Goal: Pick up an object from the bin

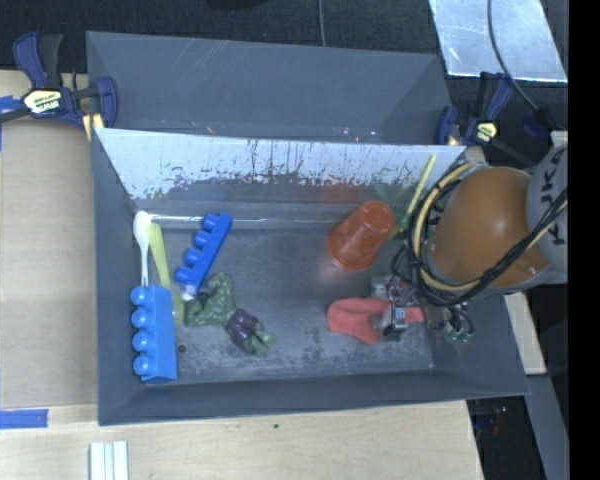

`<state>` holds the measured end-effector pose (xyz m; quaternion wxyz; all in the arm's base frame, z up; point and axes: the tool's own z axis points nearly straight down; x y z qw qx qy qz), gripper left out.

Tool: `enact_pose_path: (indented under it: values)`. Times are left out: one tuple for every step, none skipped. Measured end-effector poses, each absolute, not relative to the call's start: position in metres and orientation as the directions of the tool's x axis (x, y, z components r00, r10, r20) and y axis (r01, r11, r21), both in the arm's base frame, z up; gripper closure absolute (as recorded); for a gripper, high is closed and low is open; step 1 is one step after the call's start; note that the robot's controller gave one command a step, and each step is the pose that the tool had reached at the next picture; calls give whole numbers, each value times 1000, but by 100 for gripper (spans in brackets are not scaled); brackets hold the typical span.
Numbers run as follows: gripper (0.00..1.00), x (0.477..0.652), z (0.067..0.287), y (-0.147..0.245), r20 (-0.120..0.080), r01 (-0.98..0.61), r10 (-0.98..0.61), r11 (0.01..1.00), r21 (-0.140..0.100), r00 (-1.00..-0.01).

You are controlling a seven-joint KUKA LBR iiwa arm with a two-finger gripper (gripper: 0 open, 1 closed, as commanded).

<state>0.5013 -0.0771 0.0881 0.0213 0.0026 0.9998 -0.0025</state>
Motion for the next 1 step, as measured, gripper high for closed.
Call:
enact_pose_path:
  values:
    - [100, 500, 151, -74, -39, 30, 30, 1000, -3, -999]
